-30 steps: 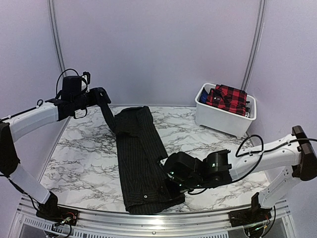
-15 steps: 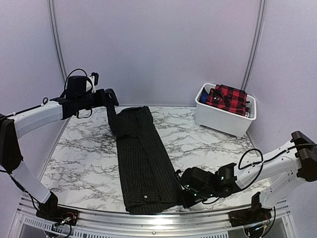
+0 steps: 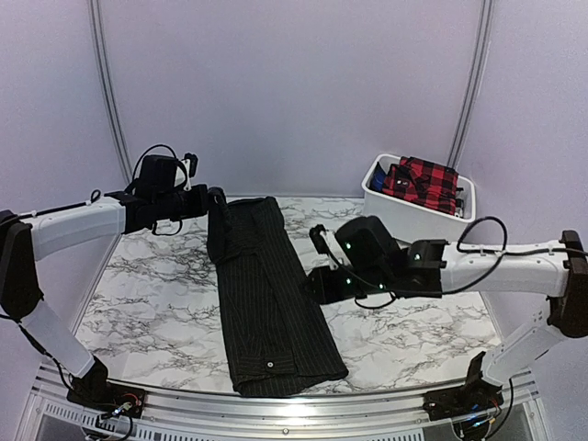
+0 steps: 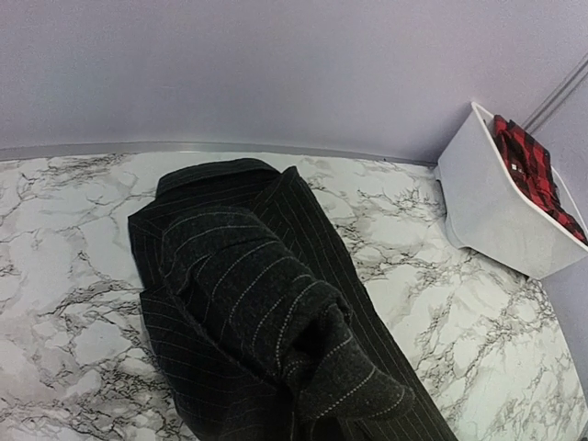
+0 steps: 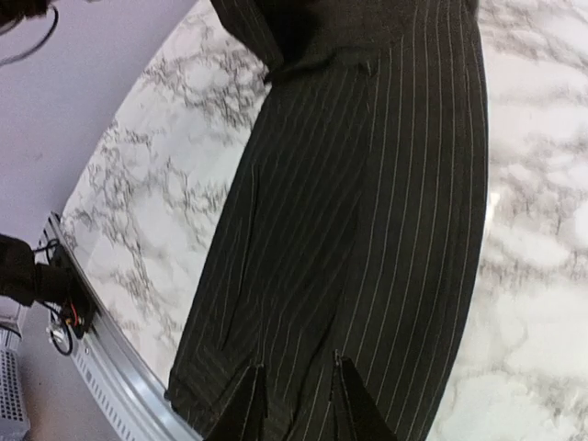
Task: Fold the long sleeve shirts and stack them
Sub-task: Smooth out the rectangle-folded shirt at the center of the board.
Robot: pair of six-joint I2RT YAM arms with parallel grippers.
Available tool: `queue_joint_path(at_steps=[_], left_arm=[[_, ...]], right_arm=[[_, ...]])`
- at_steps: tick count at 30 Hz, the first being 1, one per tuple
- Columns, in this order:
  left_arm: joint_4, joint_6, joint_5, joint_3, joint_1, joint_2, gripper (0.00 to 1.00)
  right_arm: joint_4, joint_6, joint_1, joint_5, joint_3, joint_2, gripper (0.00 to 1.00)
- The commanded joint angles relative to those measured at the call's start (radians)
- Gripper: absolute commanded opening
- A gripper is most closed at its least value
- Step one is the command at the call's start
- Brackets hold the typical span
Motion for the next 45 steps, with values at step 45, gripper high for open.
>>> queue_joint_path(at_steps=[45], left_arm=[[-0.189, 0.095, 0.306, -0.008, -0.246, 0.058, 0.0]], right_arm=[[0.273, -0.035, -0.527, -0.44, 0.95, 0.995, 0.14]])
